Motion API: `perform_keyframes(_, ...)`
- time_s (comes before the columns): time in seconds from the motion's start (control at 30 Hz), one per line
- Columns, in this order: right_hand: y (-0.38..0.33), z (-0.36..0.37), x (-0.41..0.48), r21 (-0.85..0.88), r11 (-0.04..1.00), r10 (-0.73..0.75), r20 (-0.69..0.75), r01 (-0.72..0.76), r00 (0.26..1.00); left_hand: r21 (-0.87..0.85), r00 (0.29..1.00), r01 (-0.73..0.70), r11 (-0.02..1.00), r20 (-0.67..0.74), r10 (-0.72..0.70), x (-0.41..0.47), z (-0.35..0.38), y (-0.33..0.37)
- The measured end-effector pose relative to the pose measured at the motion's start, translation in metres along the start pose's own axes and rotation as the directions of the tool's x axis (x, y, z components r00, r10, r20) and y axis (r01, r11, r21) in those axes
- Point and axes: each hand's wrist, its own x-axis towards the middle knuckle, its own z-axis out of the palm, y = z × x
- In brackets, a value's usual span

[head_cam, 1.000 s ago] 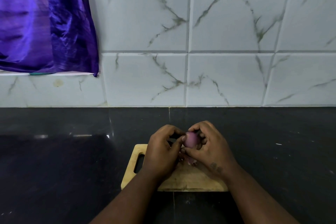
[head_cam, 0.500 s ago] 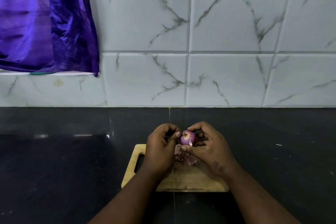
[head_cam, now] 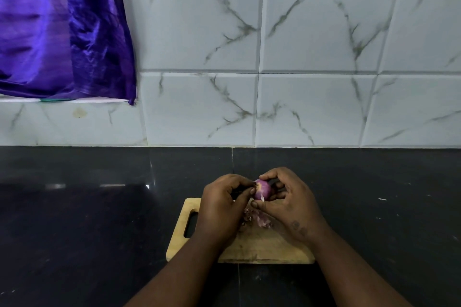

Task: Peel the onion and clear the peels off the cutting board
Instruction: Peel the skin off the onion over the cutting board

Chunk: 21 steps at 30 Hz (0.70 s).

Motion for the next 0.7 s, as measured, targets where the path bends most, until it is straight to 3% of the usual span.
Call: perform_keyframes(0.7,-0.0034,0.0034,-0.0019,-0.026,0.998,-0.051,0.031,0.051,0.998,0.067,0.997,0.06,0.996,-0.057,-0.056,-0.0008,0.0011,0.0042)
